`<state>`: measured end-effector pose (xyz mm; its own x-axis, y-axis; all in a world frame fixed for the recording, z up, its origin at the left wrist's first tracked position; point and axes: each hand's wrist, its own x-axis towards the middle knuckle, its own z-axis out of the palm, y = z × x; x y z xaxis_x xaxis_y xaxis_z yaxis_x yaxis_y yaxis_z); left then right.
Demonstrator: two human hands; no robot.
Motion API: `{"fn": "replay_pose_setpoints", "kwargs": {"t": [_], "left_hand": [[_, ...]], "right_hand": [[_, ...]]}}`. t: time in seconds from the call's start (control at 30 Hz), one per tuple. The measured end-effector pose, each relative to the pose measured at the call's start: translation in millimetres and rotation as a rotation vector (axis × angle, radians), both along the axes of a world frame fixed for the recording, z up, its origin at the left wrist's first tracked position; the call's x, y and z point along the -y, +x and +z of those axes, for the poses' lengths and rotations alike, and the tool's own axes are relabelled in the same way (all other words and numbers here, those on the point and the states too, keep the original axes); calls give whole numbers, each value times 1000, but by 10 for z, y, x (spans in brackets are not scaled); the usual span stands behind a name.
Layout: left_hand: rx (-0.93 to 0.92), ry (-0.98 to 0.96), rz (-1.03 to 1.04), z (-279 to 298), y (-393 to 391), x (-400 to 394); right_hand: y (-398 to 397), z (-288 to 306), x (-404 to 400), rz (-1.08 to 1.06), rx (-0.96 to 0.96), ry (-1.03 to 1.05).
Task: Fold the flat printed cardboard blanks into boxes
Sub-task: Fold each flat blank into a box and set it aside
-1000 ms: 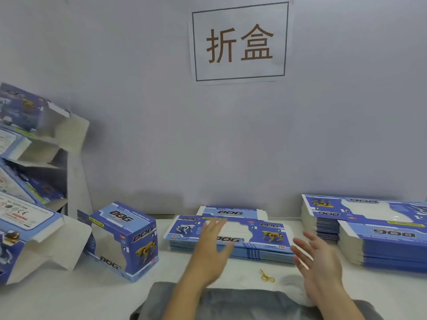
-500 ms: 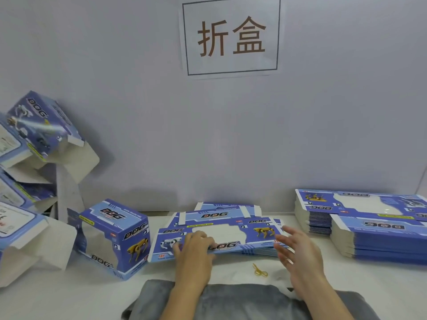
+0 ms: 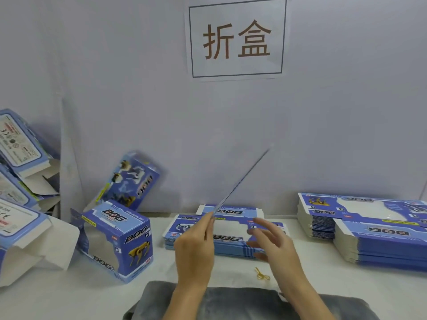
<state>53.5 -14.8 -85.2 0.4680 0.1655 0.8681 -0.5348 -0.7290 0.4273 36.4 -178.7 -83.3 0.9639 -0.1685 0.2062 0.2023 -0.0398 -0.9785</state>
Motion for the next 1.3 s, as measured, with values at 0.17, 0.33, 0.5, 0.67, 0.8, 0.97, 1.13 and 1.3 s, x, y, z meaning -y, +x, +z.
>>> {"fn": "replay_pose_setpoints", "kwargs": {"t": [0.17,0.33,0.5,0.67,0.8,0.97,1.13,1.3], "left_hand": [[-22,-30,-179,58,-49,244],[-145,-75,-318,13,-103,430],[-194,-138,-369,10,-53,371],[-415,-195,-508,48,-11,307],[-562,-273,-617,119,-2,207],[-614,-267,-641,164,2,155],[-588,-246,-619,200,2,113],[-249,-366,-341,287,5,-3]], "right_hand": [[25,29,-164,189,65,213],[76,12,-102,82,72,392],[136,-18,-73,56,54,404],[111,-30,23,71,52,409],[97,-50,68,86,53,369],[63,-36,81,143,52,378],[45,-18,89,201,45,436],[38,41,154,23,-23,487]]}}
